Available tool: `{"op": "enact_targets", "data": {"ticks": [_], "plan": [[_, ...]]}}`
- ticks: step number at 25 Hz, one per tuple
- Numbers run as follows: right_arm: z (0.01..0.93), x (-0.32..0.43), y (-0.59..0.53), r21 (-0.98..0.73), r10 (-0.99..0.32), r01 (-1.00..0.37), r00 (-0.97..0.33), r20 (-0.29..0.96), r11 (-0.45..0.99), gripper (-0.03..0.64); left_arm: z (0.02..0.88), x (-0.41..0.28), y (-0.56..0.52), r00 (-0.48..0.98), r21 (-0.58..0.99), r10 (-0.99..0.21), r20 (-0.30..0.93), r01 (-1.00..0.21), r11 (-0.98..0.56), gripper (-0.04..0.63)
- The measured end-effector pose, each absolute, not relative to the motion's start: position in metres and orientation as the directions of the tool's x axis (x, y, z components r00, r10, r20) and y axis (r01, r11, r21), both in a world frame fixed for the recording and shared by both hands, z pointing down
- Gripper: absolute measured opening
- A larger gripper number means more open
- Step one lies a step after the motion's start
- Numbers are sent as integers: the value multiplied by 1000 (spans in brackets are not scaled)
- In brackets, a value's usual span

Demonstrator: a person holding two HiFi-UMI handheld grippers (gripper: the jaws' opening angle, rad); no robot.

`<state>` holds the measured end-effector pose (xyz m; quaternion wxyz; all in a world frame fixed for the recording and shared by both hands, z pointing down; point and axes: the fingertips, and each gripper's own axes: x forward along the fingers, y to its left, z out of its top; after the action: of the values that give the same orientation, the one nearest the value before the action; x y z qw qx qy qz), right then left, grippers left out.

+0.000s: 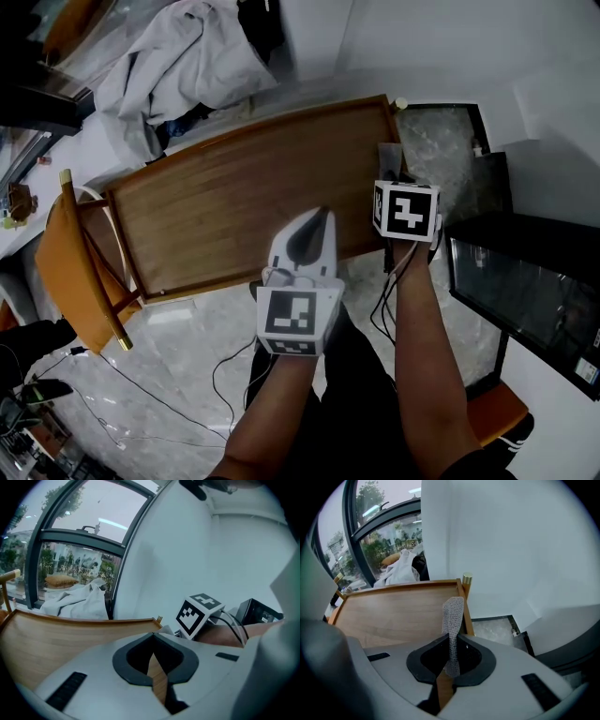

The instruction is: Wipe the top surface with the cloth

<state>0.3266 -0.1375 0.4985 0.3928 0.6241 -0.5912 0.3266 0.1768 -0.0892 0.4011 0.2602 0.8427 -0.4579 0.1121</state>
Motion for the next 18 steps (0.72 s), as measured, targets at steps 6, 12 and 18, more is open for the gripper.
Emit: {"op": "enact_targets", "data": {"ticks": [6,12,18], "plan": [[445,245,-149,-104,-657,-987,-160,737,123,37,392,125,-89,507,321,-755,415,-858,-400,11],[440,72,-117,-328,-570,-864,-499,653,381,37,368,2,-73,370,285,-840,396,-919,-271,11],[467,-95,-61,-503,-378,-706,-700,606,499,37,355,-121,-44,239,261,-886,396,-955,-140,11]]}}
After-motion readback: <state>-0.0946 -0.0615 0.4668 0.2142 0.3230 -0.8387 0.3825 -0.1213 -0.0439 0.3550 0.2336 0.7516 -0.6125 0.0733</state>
